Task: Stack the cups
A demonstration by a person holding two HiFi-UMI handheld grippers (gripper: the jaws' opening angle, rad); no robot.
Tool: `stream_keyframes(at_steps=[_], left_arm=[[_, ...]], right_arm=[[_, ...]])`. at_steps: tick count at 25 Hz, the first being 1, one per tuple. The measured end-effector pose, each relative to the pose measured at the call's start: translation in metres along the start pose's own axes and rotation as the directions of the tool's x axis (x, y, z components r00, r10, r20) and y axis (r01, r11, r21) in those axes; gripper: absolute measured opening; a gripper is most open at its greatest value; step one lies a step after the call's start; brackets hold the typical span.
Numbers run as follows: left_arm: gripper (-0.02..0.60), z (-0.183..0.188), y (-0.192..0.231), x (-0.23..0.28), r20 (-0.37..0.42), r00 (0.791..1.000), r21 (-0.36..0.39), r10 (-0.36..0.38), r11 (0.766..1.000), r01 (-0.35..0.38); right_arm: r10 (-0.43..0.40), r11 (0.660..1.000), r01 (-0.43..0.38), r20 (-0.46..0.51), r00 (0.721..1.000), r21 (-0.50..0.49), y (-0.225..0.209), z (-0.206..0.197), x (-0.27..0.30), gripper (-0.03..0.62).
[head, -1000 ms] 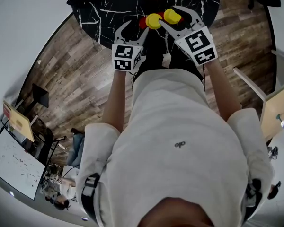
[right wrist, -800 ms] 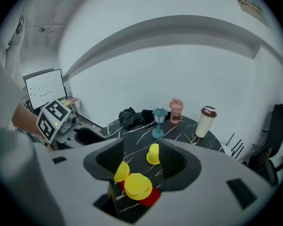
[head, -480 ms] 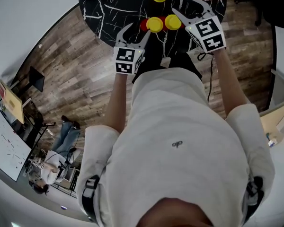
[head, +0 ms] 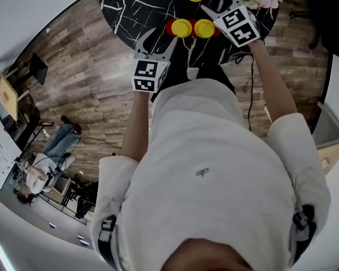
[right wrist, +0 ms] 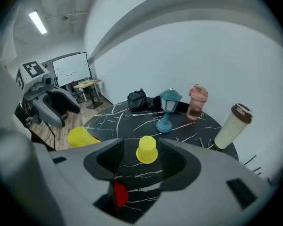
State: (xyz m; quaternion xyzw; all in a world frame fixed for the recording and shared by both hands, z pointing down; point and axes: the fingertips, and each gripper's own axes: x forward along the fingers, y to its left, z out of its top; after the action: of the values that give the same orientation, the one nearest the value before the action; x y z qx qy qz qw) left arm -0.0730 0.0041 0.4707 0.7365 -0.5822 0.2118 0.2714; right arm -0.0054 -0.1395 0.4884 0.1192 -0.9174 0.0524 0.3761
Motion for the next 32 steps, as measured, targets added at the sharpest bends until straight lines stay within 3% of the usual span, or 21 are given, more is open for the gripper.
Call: stream_keyframes(at_steps=[10,21,32], left_arm=[[0.244,-0.006,-0.02,-0.002,-0.019,0.997,-0.052,0.069,0.996,-0.07],[0.244,-0.011,-0.025,-0.012,-0.016,0.989,-0.086,0.146,0.985,-0.147],[0.244,-0.014,-0.02,-0.017,-0.021,0.987,-0.107,0.16,0.981,-0.161]], right_arm=[[0.081,0.987,-0.092,-0.085,0.993,-0.128,-0.008,-0.02,0.054,0.236],[0.111,0.976,-0.133,-0.13,0.985,-0.171,-0.011,-0.035,0.091,0.238],[0.124,0.973,-0.15,-0.149,0.981,-0.177,-0.011,-0.038,0.103,0.232]])
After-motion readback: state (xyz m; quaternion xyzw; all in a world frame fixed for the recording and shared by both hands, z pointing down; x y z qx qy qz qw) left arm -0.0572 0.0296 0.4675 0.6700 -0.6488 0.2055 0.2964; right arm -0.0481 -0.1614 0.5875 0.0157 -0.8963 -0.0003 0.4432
